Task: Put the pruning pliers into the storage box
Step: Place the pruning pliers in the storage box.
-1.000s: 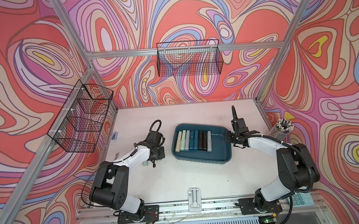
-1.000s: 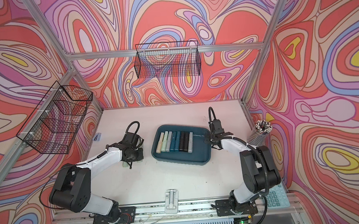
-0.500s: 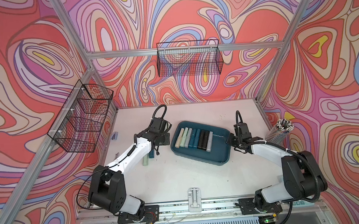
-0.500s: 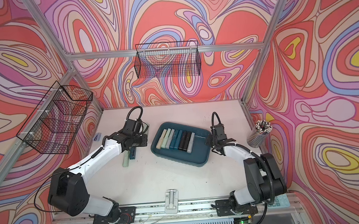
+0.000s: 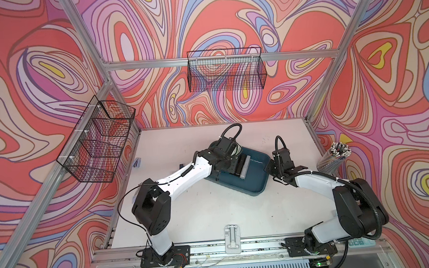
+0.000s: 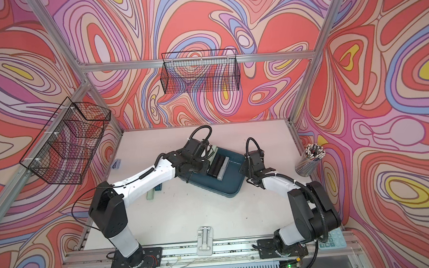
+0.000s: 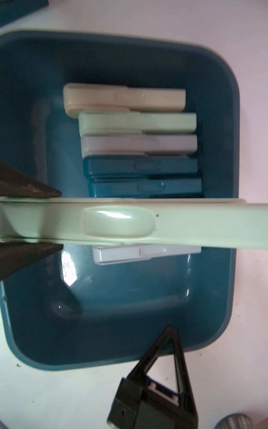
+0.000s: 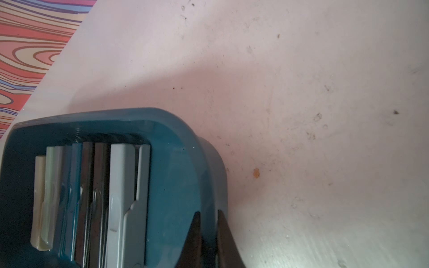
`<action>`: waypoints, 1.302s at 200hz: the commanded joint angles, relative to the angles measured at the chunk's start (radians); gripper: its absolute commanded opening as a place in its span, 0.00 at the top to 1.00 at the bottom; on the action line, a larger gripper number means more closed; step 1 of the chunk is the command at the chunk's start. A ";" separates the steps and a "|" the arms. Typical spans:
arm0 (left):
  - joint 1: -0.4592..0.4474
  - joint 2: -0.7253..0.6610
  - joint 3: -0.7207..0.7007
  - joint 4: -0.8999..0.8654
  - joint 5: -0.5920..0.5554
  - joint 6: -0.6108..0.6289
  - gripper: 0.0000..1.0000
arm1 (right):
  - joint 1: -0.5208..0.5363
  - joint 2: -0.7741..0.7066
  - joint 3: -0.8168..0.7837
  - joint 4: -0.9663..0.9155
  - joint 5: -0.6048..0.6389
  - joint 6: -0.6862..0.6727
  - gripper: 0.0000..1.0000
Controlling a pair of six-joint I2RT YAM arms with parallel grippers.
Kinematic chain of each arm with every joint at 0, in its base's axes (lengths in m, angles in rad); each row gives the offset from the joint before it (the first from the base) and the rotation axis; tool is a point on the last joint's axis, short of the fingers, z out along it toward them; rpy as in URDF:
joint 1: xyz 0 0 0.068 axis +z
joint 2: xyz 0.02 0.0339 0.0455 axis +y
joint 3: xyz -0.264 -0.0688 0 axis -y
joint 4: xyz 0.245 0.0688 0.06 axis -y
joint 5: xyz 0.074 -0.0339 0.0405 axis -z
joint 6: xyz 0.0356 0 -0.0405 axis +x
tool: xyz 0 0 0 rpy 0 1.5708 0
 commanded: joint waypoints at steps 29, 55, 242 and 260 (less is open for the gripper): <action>-0.084 0.145 0.153 0.000 0.049 -0.009 0.88 | 0.008 -0.006 0.005 0.084 -0.014 0.072 0.92; -0.101 0.214 0.197 0.002 0.060 -0.042 0.88 | 0.009 -0.025 0.006 0.075 -0.013 0.081 0.91; -0.124 0.388 0.304 -0.057 -0.055 -0.075 0.82 | 0.009 -0.057 -0.045 0.104 -0.016 0.111 0.87; -0.124 0.398 0.304 -0.057 -0.060 -0.076 0.81 | 0.009 -0.056 -0.046 0.105 -0.020 0.113 0.87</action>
